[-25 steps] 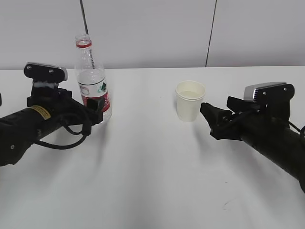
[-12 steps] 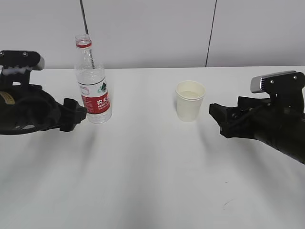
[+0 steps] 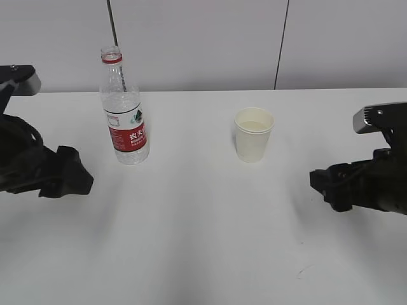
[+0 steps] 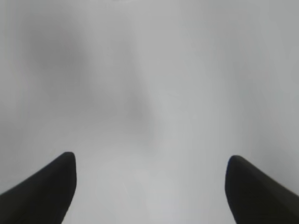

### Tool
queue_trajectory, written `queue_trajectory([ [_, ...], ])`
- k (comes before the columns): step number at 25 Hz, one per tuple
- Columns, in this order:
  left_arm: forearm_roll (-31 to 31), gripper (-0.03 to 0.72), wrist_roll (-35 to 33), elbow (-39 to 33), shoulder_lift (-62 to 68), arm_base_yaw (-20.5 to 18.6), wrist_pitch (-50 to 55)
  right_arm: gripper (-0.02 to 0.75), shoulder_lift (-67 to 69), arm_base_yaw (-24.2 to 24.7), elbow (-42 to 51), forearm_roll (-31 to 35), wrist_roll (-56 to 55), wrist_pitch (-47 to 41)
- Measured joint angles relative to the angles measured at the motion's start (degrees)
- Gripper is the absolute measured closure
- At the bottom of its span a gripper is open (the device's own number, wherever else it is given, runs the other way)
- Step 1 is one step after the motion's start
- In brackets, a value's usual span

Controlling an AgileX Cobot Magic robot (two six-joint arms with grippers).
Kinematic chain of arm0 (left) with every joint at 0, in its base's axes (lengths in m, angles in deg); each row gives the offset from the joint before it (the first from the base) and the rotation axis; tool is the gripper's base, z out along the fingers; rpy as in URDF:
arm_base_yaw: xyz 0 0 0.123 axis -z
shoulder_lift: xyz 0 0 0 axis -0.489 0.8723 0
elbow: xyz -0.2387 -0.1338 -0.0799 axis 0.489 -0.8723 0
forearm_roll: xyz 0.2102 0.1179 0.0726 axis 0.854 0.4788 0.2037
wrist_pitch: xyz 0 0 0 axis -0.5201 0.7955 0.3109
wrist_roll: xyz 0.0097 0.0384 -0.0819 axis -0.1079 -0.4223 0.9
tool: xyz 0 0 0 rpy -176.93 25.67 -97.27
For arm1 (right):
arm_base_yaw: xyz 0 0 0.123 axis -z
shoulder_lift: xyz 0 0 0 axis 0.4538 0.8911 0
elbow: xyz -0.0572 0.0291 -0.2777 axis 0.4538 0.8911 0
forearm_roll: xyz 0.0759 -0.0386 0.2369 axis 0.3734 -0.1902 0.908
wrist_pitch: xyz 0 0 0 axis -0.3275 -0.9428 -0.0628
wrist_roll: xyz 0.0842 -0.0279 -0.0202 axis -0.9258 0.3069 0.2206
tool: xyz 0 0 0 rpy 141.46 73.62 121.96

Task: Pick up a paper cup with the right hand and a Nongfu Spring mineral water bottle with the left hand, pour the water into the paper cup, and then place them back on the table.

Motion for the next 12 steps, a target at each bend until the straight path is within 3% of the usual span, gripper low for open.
queue_trajectory([
  [6,4.4,0.109,5.6,7.7,-0.5,0.0,22.0,0.153,-5.9,0.0,-9.5,0.2,-3.2,-31.7],
  [12,7.4,0.109,7.3,10.2,-0.5,0.0,31.1,0.153,-6.6,0.0,-22.6,2.6,-3.3,-58.0],
])
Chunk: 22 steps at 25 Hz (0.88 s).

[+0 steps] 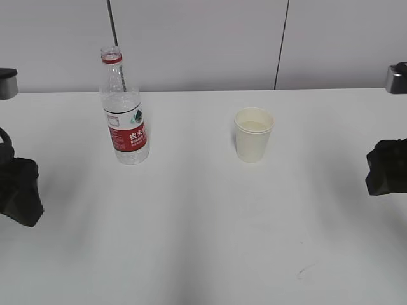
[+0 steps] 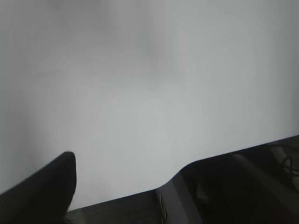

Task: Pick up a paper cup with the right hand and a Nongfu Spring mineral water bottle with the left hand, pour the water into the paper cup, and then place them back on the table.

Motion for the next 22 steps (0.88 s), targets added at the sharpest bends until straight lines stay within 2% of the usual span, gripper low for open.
queue_trajectory([
  [5,0.7,0.109,0.3,0.1,0.0,0.0,1.0,0.153,0.2,0.0,-3.9,6.6,4.2,-10.7],
  [11,2.9,0.109,1.5,0.1,0.0,-1.2,4.2,0.153,0.2,0.0,-4.1,8.6,7.5,-18.5],
  [16,3.7,0.109,1.7,0.1,0.0,-7.0,4.6,0.153,0.2,0.0,-4.1,13.7,11.2,-19.9],
  [22,5.0,0.111,0.4,0.1,-1.1,-13.5,4.7,0.153,0.2,0.0,-4.1,14.7,13.2,-19.9],
])
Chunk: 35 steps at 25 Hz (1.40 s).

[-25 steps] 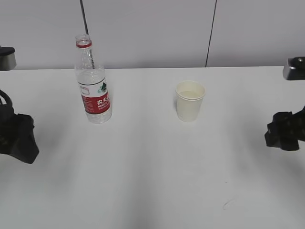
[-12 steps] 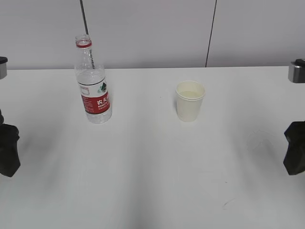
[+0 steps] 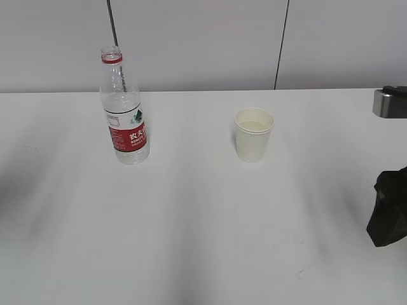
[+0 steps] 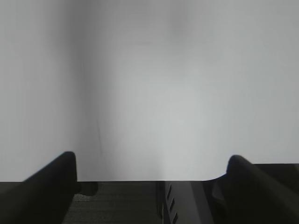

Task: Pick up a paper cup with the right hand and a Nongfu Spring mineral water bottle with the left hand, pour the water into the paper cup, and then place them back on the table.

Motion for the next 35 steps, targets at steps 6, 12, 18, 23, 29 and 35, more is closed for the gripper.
queue_trajectory([
  [6,0.6,0.113,-1.5,-0.4,-4.1,-1.4,0.1,0.153,0.0,0.0,0.0,-0.6,1.4,0.0],
  [12,0.3,0.113,-2.2,-6.7,-15.0,-1.4,0.3,0.154,-3.2,0.0,0.5,-1.6,2.9,-0.1],
  [18,-0.1,0.115,-2.4,-13.1,-31.5,-1.4,1.3,0.154,-13.5,0.0,4.2,-3.1,3.0,-0.3],
  [23,-1.8,0.115,-2.4,-14.8,-44.8,-1.4,2.2,0.155,-23.8,0.0,8.4,-5.2,3.1,-0.6],
  [29,-3.8,0.115,-2.4,-15.2,-55.9,-1.4,2.7,0.155,-37.9,0.0,13.6,-7.0,3.3,-1.0],
  [35,-4.4,0.116,-3.5,-18.7,-63.4,-1.4,1.9,0.155,-51.9,0.0,19.2,-7.5,3.8,1.7],
])
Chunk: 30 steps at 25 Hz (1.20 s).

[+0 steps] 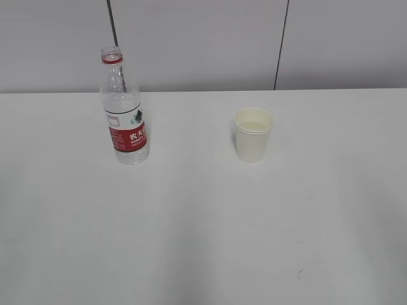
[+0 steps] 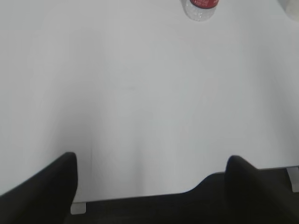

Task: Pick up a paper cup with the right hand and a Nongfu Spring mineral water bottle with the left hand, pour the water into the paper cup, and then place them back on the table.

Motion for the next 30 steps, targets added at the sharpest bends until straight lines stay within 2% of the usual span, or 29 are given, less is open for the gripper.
queue_trajectory([
  [11,-0.4,0.116,-0.9,-3.6,-10.8,0.0,-4.9,0.155,-21.3,0.0,6.7,-1.6,4.1,2.2],
  [19,-0.9,0.143,-2.8,-5.8,-10.9,0.0,-9.4,0.155,-22.0,0.0,7.8,-1.7,4.2,2.4],
  [23,-0.9,0.15,-2.9,-5.8,-10.9,0.0,-9.8,0.155,-22.0,0.0,9.3,-1.7,4.2,6.5],
  [30,-0.9,0.155,-2.9,-5.8,-10.9,0.0,-9.8,0.155,-22.0,0.0,9.9,-1.7,4.2,7.0],
])
